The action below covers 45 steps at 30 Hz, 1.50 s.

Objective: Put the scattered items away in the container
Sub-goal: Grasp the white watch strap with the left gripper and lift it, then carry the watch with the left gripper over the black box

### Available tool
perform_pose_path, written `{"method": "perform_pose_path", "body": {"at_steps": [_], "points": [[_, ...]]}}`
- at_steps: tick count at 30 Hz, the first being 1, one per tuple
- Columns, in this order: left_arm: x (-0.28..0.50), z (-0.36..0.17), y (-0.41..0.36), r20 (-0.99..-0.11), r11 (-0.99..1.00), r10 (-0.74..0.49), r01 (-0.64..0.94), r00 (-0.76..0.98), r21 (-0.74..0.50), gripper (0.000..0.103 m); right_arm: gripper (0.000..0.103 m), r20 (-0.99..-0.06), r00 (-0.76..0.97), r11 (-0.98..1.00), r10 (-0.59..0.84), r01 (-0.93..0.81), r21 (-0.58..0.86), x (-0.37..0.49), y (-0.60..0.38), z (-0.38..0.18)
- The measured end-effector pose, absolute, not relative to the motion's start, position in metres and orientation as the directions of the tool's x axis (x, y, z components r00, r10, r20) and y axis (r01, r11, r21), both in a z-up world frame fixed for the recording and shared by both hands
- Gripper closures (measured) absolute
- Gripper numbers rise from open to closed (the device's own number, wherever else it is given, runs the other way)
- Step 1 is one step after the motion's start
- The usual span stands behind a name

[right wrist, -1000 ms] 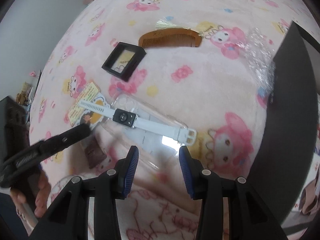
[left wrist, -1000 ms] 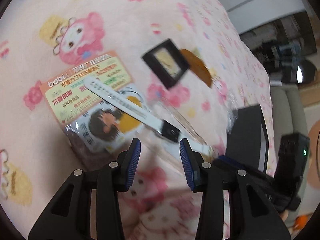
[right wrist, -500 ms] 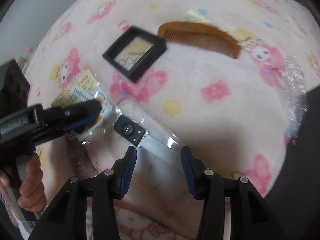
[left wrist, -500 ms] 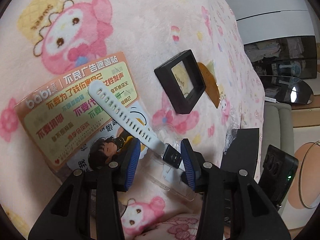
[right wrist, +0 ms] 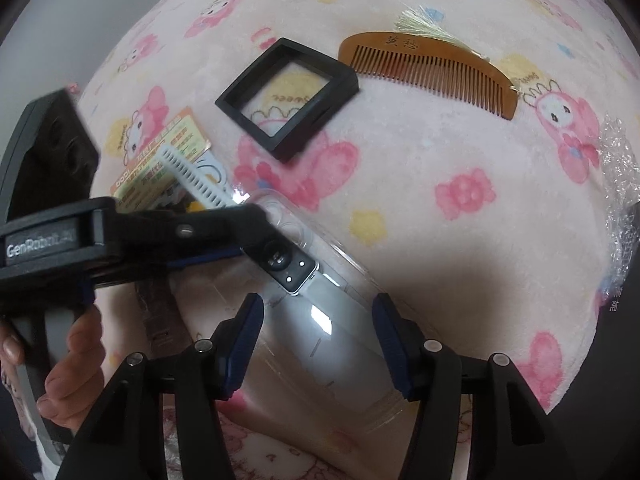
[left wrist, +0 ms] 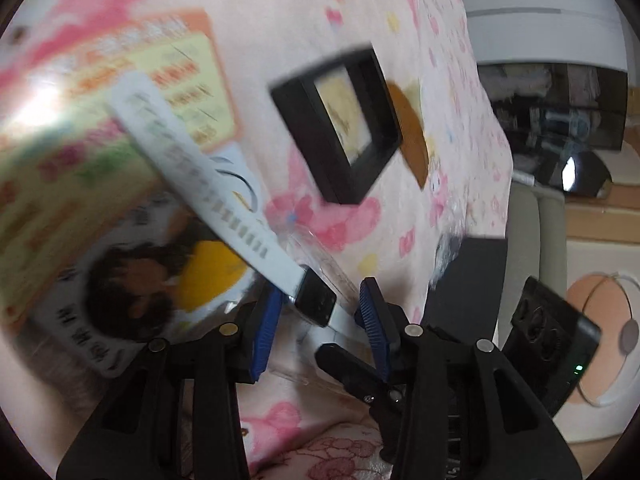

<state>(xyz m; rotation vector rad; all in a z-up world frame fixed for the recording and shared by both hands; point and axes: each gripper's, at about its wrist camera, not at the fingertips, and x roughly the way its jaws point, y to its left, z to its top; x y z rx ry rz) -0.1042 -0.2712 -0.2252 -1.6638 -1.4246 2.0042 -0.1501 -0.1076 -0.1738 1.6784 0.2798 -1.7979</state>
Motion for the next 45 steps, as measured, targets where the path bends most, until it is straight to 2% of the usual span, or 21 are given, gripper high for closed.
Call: {"method": "perform_pose_path", "body": {"at_steps": [2,4,10,15,19,26,28,29,35,45], "points": [[-0.106,-0.225,-0.271,-0.678,-0.545,0.646,0.41,-0.35,-0.731,0.07,0.05,-0.951,0.03,-0.76,-0.307,0.594,0.264,-0.149,-0.109,-0.173],[-0.106,-0.223,-0.273,-0.69,-0.563,0.636,0.403,-0.347,-0.722,0.087,0.05,-0.949,0.023,-0.752,-0.315,0.604,0.264,-0.148,-0.11,-0.171],[-0.1,-0.199,-0.269,-0.688,-0.604,0.606,0.331,-0.399,-0.725,0.094,0.05,-0.937,0.029,-0.729,-0.347,0.62,0.289,-0.147,-0.109,-0.164],[-0.09,-0.152,-0.254,-0.733,-0.718,0.497,0.256,-0.464,-0.648,0.095,0.05,-0.917,-0.041,-0.745,-0.397,0.597,0.296,-0.145,-0.094,-0.142],[-0.077,-0.12,-0.234,-0.719,-0.755,0.486,0.176,-0.497,-0.632,0.095,0.05,-0.902,-0.142,-0.771,-0.406,0.584,0.255,-0.138,-0.076,-0.116],[-0.069,-0.081,-0.189,-0.716,-0.808,0.466,0.079,-0.52,-0.584,0.095,0.05,-0.871,-0.22,-0.784,-0.439,0.567,0.252,-0.116,-0.049,-0.081],[-0.071,-0.071,-0.173,-0.703,-0.808,0.482,0.045,-0.523,-0.587,0.095,0.055,-0.862,-0.227,-0.782,-0.453,0.565,0.263,-0.113,-0.039,-0.07],[-0.072,-0.066,-0.166,-0.696,-0.807,0.492,0.026,-0.523,-0.591,0.095,0.064,-0.856,-0.228,-0.78,-0.463,0.563,0.272,-0.111,-0.031,-0.067],[-0.081,-0.039,-0.11,-0.699,-0.831,0.5,-0.057,-0.511,-0.553,0.095,0.08,-0.834,-0.29,-0.815,-0.469,0.505,0.283,-0.109,0.017,-0.053],[-0.099,-0.025,-0.001,-0.709,-0.821,0.561,-0.18,-0.429,-0.541,0.093,0.087,-0.823,-0.316,-0.846,-0.473,0.423,0.324,-0.116,0.116,-0.048]]}}
